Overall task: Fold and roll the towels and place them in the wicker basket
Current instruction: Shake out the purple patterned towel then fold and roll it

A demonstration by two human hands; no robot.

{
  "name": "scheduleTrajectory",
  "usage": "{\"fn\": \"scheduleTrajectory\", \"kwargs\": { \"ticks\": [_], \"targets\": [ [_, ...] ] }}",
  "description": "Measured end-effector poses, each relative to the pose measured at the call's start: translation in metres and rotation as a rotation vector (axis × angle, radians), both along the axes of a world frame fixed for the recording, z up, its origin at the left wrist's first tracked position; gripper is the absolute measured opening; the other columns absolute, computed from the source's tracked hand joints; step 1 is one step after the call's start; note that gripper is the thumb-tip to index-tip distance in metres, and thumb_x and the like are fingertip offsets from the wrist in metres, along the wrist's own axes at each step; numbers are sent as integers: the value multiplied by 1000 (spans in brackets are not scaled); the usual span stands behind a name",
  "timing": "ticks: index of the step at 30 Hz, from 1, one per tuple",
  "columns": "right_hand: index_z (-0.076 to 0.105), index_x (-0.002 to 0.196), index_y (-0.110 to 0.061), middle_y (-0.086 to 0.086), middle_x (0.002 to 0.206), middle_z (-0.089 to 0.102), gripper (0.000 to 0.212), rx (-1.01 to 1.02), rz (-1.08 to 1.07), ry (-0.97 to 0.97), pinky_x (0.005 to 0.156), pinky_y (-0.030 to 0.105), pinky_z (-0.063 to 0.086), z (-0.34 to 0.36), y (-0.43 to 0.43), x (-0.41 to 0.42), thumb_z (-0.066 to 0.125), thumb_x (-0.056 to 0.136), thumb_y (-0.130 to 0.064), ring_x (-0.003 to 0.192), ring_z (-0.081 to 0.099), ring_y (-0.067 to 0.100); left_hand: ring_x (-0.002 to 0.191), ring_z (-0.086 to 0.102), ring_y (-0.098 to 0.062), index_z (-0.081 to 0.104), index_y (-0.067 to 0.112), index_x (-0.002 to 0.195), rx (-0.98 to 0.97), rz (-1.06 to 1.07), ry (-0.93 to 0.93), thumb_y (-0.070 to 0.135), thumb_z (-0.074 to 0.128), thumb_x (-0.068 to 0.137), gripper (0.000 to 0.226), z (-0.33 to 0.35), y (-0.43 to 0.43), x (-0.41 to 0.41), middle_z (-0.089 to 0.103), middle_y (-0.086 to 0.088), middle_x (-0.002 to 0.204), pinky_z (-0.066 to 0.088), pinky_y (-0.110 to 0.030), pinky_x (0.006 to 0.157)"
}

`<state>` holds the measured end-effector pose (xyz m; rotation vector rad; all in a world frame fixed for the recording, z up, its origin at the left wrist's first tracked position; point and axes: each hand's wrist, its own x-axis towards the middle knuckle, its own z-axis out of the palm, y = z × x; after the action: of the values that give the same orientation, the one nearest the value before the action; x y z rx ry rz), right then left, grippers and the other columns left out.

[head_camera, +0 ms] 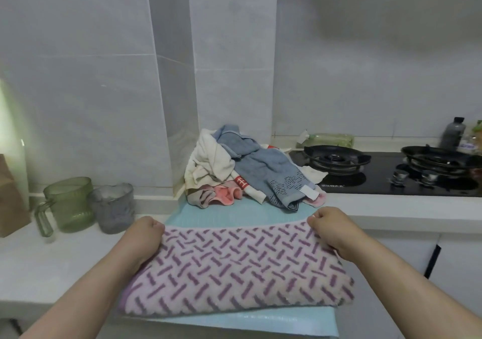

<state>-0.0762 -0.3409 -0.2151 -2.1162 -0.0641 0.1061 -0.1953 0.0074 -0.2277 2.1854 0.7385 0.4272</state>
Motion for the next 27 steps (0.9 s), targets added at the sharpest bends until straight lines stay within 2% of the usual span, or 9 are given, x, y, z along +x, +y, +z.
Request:
{"fn": "scheduleTrajectory", "kwargs": {
  "ticks": [5,9,13,16,18,20,22,25,27],
  "targets": [
    [54,77,-10,10,76,60,17,-228,-10,-30,63,29,38,-5,10,10,51,93,-13,68,51,24,73,57,-25,59,2,75,157,-5,66,16,48,96,28,0,2,13,63,-12,78,43,-33,68],
    [65,82,-9,5,82,66,19,-233,5,-80,70,29,42,-8,10,6,51,92,-13,80,58,24,78,60,-17,62,16,77,292,-53,24,18,48,93,22,-7,5,8,65,-1,85,50,-35,75],
    [59,75,-10,1,71,60,25,-199,91,-166,66,31,40,-14,6,3,52,96,-21,72,53,20,86,60,-8,67,24,85,234,-205,-21,21,57,92,13,-7,12,2,68,9,93,47,-29,77],
    [48,71,-14,-5,57,45,29,-60,120,-47,54,28,30,-15,-1,-1,57,95,-28,51,41,11,90,63,-3,73,24,92,172,-362,57,25,64,91,10,2,20,-1,70,14,95,47,-24,81],
    [44,74,-14,-2,56,38,28,-36,131,13,51,27,24,-14,-6,0,58,95,-25,47,32,12,90,64,-4,73,27,92,238,-442,175,27,61,93,12,10,24,-1,69,13,96,49,-24,84],
    [51,80,-8,5,65,48,18,-68,150,45,54,28,30,-11,-9,1,55,95,-18,55,41,16,96,59,-6,71,27,102,420,-509,297,29,56,96,16,18,25,2,61,11,103,46,-23,89],
    [63,93,-14,8,79,61,11,-92,160,55,60,28,38,-6,-9,1,52,95,-11,66,53,19,99,54,-5,67,27,109,582,-555,369,31,56,96,18,26,24,6,54,11,109,41,-20,91],
    [67,97,-20,5,81,62,27,-78,160,79,60,25,42,-1,-9,3,49,94,-1,67,56,17,96,55,-2,64,31,105,579,-584,397,30,61,92,14,33,24,7,59,14,109,43,-17,86],
    [70,95,-17,3,82,67,25,-85,154,108,58,22,42,2,-7,3,50,94,-3,67,57,15,98,57,-2,62,33,108,510,-574,440,33,61,90,18,36,25,8,60,14,109,44,-20,87]
  ]
}}
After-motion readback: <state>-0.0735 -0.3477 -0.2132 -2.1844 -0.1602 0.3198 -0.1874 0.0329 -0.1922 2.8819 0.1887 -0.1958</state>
